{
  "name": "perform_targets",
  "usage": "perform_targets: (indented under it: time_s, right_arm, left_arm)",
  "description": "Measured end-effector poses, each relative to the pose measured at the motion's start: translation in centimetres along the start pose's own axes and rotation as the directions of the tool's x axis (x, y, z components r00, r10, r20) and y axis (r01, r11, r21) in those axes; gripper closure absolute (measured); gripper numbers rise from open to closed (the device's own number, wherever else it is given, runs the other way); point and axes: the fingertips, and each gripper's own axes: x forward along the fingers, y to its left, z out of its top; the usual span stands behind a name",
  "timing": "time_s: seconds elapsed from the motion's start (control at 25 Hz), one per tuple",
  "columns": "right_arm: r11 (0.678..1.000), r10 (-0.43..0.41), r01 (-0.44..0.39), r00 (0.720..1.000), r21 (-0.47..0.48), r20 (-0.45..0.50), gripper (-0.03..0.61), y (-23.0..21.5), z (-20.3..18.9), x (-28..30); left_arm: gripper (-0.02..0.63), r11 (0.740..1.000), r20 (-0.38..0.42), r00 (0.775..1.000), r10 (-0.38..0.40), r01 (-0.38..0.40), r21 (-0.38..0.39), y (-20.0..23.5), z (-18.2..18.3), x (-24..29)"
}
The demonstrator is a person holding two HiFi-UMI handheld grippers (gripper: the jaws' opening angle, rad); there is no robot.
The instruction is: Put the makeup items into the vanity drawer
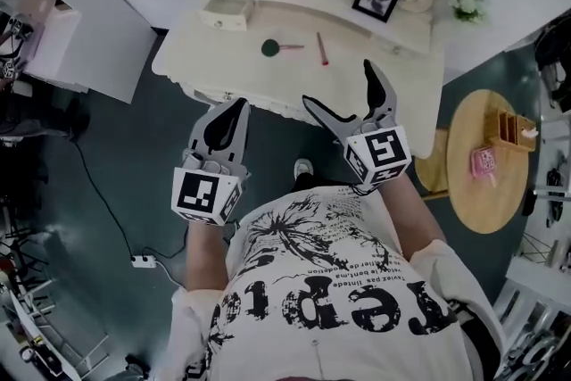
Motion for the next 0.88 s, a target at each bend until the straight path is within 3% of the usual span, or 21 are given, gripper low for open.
perform_targets:
  time_s: [0.36, 0.56, 0.72, 0.88]
  right_arm:
    - [0.999, -0.017, 0.023, 0.990, 0.043, -0.141, 0.009, -7.6, -4.1, 8.2]
    - [0.994, -0.053, 0.076, 0.965, 0.080, -0.256, 0.017, -9.9, -7.6, 11.8]
    - [0.988, -0.085, 0.124, 0.931, 0.088, -0.355, 0.023, -11.3, -10.8, 15.2]
    - [0.972, -0.143, 0.216, 0.857, 0.093, -0.495, 0.053, -12.6, -15.0, 17.4]
  left_arm:
    - [0.601, 0.999, -0.053, 0.997, -0.051, 0.051, -0.004, 3.7, -1.1, 11.0]
    - [0.601, 0.990, -0.081, 0.987, -0.138, 0.139, 0.006, 5.8, -2.5, 15.6]
    - [0.601, 0.971, -0.087, 0.968, -0.236, 0.238, 0.018, 7.9, -3.6, 19.7]
    - [0.601, 0.942, -0.119, 0.936, -0.331, 0.334, 0.008, 10.2, -4.9, 23.3]
